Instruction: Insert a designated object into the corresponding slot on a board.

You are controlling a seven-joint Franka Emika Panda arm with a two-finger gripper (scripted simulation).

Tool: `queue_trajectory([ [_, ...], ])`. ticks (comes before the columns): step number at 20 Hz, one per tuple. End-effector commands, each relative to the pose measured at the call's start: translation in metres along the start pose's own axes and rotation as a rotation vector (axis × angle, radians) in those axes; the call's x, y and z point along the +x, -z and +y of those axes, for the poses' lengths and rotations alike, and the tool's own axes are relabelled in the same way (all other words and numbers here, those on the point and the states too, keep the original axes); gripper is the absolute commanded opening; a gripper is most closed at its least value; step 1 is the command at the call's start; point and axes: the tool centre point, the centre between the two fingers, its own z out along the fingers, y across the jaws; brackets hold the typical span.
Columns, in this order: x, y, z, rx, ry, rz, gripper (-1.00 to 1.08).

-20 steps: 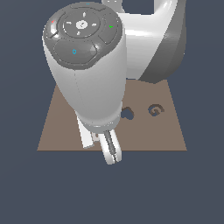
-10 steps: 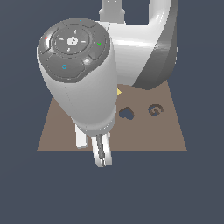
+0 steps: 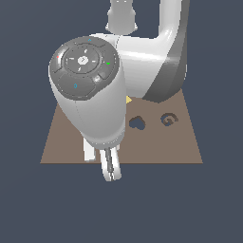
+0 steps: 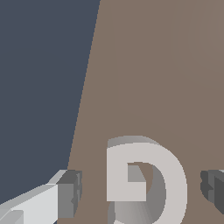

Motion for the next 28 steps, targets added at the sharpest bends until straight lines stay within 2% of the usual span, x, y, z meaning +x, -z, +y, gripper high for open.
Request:
queue_trajectory([
  [1, 0.0, -0.005, 0.0, 0.0, -0.001, 0.0, 1.0],
  [2, 0.0, -0.006, 0.0, 0.0, -0.001, 0.0, 1.0],
  [3, 0.0, -0.006, 0.0, 0.0, -0.001, 0.0, -1.0],
  [20, -0.001, -0.003, 0.0, -0.001, 0.0, 0.0, -1.0],
  [28, -0.031, -0.002, 0.006, -0.001, 0.028, 0.0, -1.0],
])
